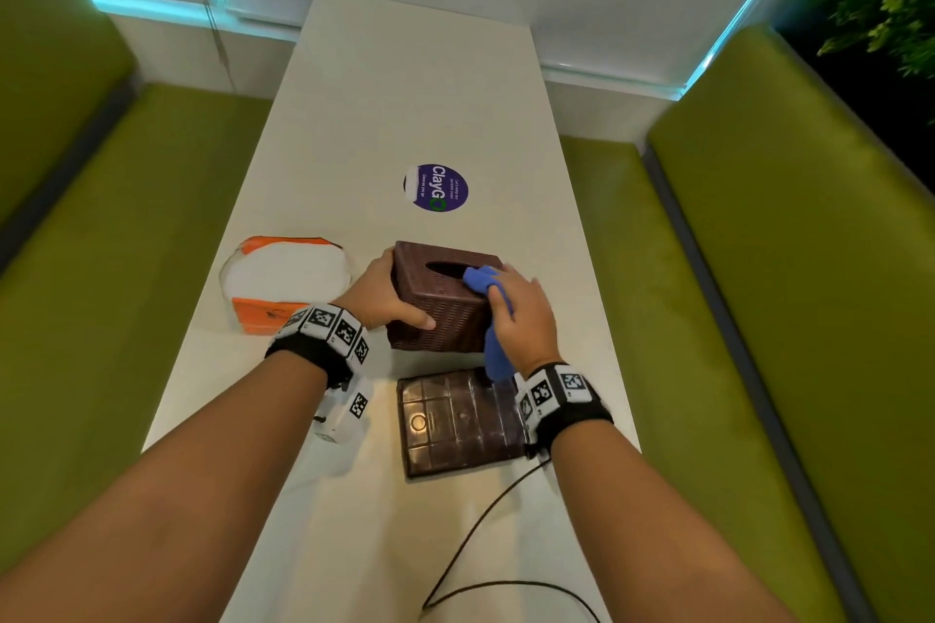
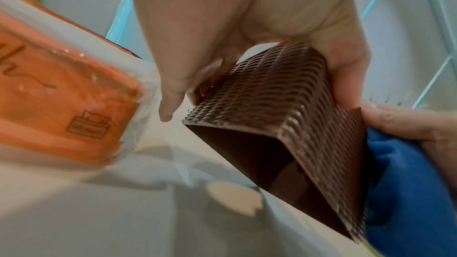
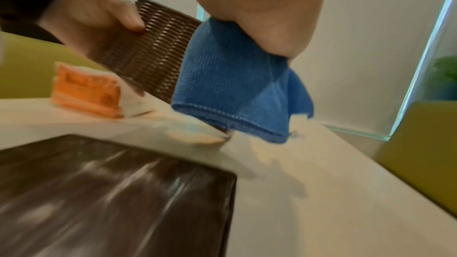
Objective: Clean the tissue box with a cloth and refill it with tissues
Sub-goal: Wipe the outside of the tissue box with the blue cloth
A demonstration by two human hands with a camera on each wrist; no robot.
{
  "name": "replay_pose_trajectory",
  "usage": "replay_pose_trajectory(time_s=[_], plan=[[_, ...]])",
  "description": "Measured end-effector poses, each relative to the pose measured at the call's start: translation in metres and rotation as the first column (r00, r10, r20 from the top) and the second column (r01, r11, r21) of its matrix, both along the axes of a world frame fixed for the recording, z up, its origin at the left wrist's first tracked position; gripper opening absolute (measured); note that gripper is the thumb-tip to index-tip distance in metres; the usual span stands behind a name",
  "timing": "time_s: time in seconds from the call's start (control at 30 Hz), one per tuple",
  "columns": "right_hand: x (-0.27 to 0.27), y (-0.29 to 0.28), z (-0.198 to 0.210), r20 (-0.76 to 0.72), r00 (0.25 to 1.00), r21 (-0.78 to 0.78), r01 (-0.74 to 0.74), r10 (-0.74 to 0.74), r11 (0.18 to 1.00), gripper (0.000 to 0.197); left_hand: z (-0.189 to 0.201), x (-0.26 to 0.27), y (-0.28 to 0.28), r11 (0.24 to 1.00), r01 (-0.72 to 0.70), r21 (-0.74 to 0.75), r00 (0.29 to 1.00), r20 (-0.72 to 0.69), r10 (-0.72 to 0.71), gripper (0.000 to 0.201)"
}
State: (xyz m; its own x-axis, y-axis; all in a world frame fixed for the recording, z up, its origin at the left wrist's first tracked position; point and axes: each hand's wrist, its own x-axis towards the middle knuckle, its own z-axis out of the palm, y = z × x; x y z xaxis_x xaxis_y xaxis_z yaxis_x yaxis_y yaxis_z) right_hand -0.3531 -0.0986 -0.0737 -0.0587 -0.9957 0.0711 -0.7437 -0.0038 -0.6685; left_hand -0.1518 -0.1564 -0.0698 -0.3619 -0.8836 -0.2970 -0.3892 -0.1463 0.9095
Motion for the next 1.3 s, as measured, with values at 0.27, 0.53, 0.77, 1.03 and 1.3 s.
replay_pose_trajectory(time_s=[0.27,0.53,0.77,1.03,1.3], plan=[[0.036,-0.045,0.063,0.207,0.977,0.275,-0.107,0.050,0.956,0.053,0.000,-0.013,0.003,0.999,0.001,-0.045,1.000,0.020,0.000,0.112],[0.065,-0.049,0.034,-0.153,0.961,0.492,-0.130,0.232,0.861,0.051,-0.004,-0.013,0.003,0.997,0.047,-0.064,0.990,0.136,-0.038,0.110],[0.014,-0.058,0.017,-0.197,0.975,0.542,0.198,-0.105,0.817,0.049,0.003,-0.016,0.014,0.991,0.068,-0.118,0.986,0.159,-0.049,0.129],[0.043,-0.018,0.032,-0.236,0.959,0.465,0.250,-0.153,0.849,0.051,0.014,-0.022,0.008,0.991,0.084,-0.107,0.971,0.233,-0.058,0.129],[0.059,-0.037,0.030,-0.171,0.985,0.410,0.053,0.019,0.910,0.053,0.013,-0.021,0.011,0.993,0.039,-0.109,0.973,0.232,-0.013,0.118]])
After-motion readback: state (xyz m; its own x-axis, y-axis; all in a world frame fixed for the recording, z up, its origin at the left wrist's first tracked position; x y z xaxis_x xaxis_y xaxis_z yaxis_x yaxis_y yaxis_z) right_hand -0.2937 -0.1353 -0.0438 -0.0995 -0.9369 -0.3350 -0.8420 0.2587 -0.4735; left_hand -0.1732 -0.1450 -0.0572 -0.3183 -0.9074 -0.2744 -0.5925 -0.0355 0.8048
